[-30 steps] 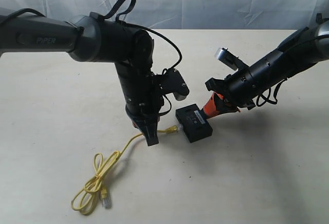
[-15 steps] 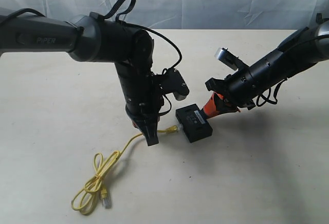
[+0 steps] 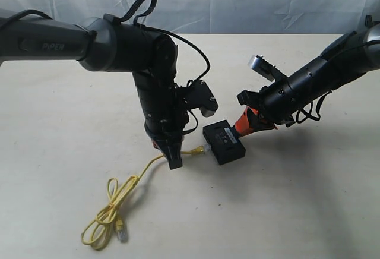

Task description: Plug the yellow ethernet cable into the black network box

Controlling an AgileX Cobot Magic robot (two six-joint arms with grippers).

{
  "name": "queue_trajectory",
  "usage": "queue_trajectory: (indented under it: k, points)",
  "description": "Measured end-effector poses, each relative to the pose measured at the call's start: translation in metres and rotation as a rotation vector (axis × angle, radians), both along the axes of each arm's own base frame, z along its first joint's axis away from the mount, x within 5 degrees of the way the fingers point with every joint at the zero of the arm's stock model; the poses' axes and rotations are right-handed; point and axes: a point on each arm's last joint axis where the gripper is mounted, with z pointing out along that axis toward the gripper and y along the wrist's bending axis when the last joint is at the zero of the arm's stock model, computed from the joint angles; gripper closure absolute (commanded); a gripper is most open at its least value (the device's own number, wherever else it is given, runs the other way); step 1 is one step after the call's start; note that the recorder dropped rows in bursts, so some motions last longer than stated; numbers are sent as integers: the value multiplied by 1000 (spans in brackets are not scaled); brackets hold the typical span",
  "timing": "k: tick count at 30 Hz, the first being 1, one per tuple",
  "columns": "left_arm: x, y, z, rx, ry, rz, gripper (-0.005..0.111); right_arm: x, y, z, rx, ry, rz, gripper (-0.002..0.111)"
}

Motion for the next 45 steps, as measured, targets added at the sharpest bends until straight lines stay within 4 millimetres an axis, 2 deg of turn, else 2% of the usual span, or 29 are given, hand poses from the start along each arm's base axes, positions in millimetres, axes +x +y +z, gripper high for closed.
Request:
queue_trajectory:
  k: [45]
  points:
    - [0,0,2,-7,-9,1,107,-1,2,0,-6,-3,8,109]
